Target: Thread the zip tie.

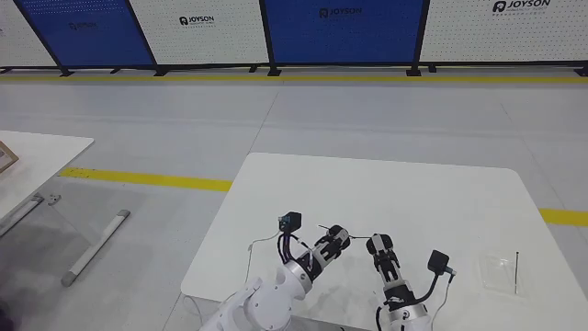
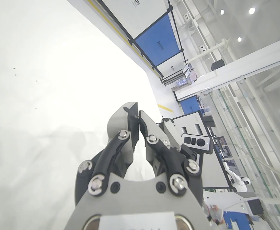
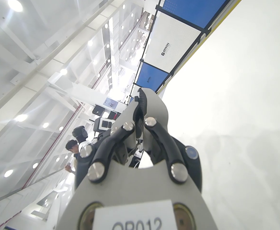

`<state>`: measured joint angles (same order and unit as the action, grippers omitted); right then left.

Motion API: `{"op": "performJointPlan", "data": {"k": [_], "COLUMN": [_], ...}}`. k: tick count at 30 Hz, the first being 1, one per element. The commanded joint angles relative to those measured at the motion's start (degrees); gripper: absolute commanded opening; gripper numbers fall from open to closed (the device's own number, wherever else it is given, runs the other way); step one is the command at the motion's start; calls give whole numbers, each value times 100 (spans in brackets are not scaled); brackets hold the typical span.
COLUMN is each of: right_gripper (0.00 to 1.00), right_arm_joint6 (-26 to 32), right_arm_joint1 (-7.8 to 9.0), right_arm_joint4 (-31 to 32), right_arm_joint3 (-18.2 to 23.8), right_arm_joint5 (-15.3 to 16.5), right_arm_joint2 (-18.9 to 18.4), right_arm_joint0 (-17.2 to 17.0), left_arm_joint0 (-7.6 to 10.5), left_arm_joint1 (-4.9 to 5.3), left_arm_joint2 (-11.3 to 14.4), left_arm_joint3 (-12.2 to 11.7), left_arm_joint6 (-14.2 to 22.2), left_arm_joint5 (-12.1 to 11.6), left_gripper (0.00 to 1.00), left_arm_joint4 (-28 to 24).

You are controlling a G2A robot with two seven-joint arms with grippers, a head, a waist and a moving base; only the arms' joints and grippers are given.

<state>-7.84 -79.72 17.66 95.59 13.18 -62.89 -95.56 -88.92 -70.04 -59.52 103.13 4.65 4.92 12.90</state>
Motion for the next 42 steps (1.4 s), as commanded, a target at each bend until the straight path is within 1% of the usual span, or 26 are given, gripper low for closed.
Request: {"op": "performJointPlan", "data": {"k": [1, 7, 12, 20, 25, 28, 35, 36, 37, 38, 39, 40, 42], "right_gripper": [0, 0, 0, 0, 0, 0, 0, 0, 0, 0, 0, 0, 0], "right_arm_joint6": [-4, -9, 16, 36, 115, 113, 64, 59, 56, 52, 47, 41, 38], "right_arm_joint1": [-1, -2, -2, -3, -3, 0, 1, 0, 0, 0, -1, -2, -4], "right_arm_joint4": [19, 28, 27, 50, 59, 100, 127, 124, 122, 121, 118, 109, 97], "right_arm_joint3": [1, 1, -8, 2, 10, 51, 88, 87, 85, 81, 74, 63, 49], "right_arm_joint5": [-1, -1, -33, -41, -28, -23, -90, -99, -105, -112, -118, -128, -146], "right_arm_joint2": [3, 1, -8, 1, 30, 38, 21, 17, 15, 14, 12, 11, 11], "right_arm_joint0": [1, -4, 0, 6, 14, -17, -44, -45, -44, -43, -40, -36, -29], "left_arm_joint0": [-10, -23, -67, -82, -113, -136, -123, -124, -126, -125, -126, -122, -116], "left_arm_joint1": [2, 7, 19, 32, 43, 48, 46, 47, 48, 49, 52, 53, 52], "left_arm_joint2": [1, 1, -2, -45, -33, -34, -30, -37, -41, -44, -45, -46, -52], "left_arm_joint3": [14, 39, 103, 93, 153, 179, 164, 162, 161, 161, 153, 145, 138], "left_arm_joint6": [9, 41, 107, 134, 257, 221, 179, 172, 172, 172, 180, 188, 183], "left_arm_joint5": [-16, -52, -134, -97, -169, -161, -83, -87, -90, -93, -85, -76, -78], "left_gripper": [0, 0, 0, 0, 0, 0, 0, 6, 8, 12, 24, 29, 30], "left_arm_joint4": [16, 41, 54, 92, 86, 147, 156, 147, 143, 154, 177, 187, 168]}}
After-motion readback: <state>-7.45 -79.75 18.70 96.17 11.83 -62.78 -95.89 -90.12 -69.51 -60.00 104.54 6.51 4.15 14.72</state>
